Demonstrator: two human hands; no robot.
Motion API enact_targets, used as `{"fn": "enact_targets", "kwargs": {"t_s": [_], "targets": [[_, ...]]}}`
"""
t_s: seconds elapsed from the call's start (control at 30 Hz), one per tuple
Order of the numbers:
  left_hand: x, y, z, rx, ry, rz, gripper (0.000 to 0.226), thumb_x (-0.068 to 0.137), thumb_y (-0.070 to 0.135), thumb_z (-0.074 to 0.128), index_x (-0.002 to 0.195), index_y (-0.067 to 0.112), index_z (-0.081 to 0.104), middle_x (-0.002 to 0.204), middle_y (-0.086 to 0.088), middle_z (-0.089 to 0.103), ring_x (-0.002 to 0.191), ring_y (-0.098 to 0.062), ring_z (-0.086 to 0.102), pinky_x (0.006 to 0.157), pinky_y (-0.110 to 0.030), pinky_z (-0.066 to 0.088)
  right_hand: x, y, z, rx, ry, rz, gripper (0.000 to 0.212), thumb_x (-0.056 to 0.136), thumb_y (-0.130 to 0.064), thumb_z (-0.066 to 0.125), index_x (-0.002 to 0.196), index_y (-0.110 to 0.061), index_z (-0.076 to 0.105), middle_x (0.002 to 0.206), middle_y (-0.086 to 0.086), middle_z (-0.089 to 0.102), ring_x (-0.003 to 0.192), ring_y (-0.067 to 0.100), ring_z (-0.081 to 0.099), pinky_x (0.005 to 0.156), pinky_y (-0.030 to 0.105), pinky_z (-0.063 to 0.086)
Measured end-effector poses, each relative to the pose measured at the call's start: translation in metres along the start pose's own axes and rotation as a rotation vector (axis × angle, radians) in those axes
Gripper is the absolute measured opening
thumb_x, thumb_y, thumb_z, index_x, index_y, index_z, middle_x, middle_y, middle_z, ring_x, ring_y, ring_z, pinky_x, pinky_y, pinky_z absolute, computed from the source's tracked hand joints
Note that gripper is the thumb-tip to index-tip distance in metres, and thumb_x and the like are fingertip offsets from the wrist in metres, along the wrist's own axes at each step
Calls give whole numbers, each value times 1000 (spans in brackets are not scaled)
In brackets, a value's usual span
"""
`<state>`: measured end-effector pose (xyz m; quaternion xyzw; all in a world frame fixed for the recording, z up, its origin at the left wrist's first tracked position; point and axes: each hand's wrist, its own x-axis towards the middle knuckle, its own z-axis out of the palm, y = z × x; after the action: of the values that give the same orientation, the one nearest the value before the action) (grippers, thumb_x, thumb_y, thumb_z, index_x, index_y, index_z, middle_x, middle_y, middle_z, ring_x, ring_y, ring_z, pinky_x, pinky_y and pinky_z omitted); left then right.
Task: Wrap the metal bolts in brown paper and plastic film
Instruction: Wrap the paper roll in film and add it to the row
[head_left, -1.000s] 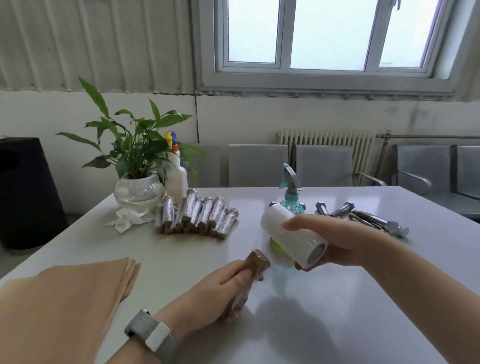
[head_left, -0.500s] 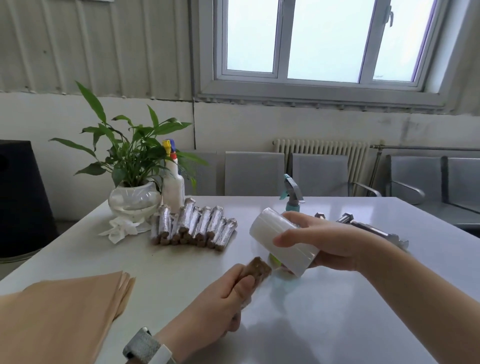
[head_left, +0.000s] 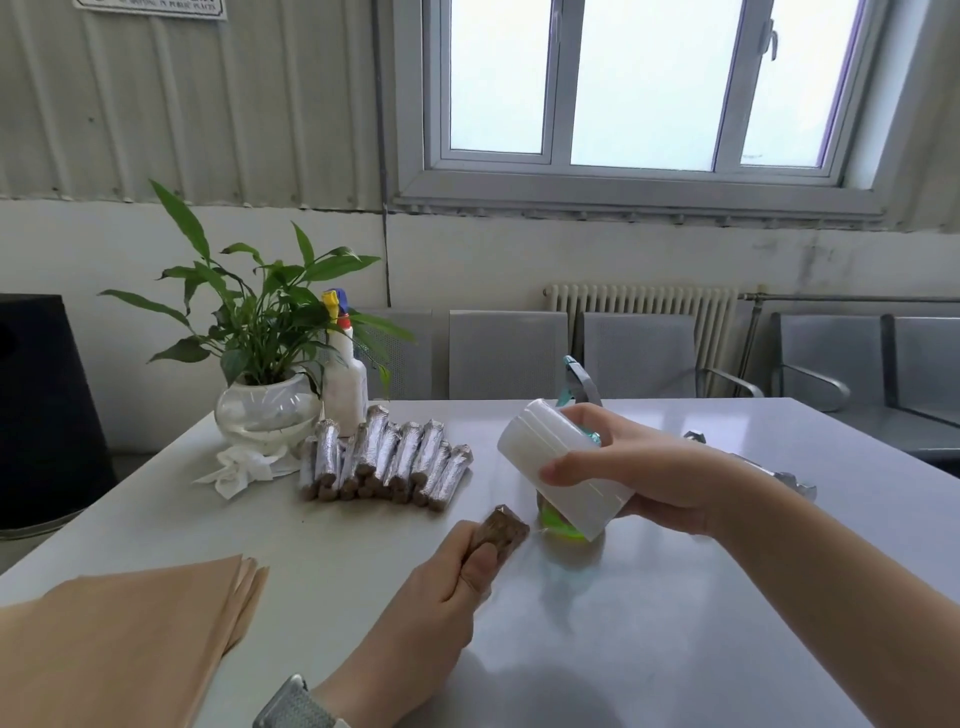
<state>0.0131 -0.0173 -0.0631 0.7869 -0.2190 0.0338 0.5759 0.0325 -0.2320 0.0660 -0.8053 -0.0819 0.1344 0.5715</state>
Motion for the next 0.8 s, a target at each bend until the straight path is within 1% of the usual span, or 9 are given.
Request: {"fn": "enact_targets", "kwargs": {"t_s": [0.13,0.23,0.33,0.4,0.47,0.57,0.63,0.7,0.8], "targets": [[0,-2,-1,96,19,18,28,89,59,36,99,37,51,68,18,52,50,-4,40,54,-22,33,0,0,6,-61,3,-24,71,57,-28,85,118,-36,51,108,10,63,88,23,68,81,40,58],[0,-3,0,116,24,-7,29,90,58,37,96,33,51,65,19,52,49,-5,40,54,-25,32,-2,0,12,-149,27,-46,76,53,-33,86,120,-32,50,111,11,64,98,27,68,87,41,58],[2,-4,2,90,36,-31,23,99,51,40,94,33,52,62,18,50,48,-5,38,53,-24,32,-4,2,23,-256,40,-89,65,58,-38,84,116,-26,56,104,8,68,93,23,70,84,41,59],[3,0,5,11,54,-55,22,96,52,44,92,32,54,62,14,48,47,-8,37,50,-23,31,-4,4,32,-302,49,-126,50,66,-35,83,109,-25,59,97,6,69,86,18,70,76,38,59],[2,6,7,-146,72,-107,32,88,55,48,97,25,56,66,8,56,47,-13,44,43,-22,30,-4,6,42,-355,69,-171,45,66,-31,82,103,-26,58,91,1,67,76,10,67,66,32,58],[4,11,8,-361,74,-181,31,96,39,52,109,12,51,77,-5,71,49,-25,59,37,-21,32,-4,14,57,-557,180,-307,60,60,-37,83,108,-32,47,98,-13,57,83,7,60,67,33,57],[4,12,3,-452,115,-215,33,92,32,58,104,4,46,63,-8,63,40,-22,49,36,-19,28,-6,23,67,-678,296,-443,66,61,-45,81,110,-39,37,98,-19,53,84,9,56,66,33,51],[6,10,0,-528,136,-268,16,97,19,55,96,8,43,55,-1,47,38,-15,35,39,-19,24,-7,34,78,-807,436,-601,68,63,-50,78,113,-39,32,96,-18,53,81,13,55,62,30,40],[8,10,-4,-638,144,-391,14,96,14,43,82,15,43,52,2,35,41,-11,28,41,-20,22,-5,49,93,-952,499,-770,68,65,-51,74,121,-28,43,106,-7,61,89,18,59,72,31,40]]}}
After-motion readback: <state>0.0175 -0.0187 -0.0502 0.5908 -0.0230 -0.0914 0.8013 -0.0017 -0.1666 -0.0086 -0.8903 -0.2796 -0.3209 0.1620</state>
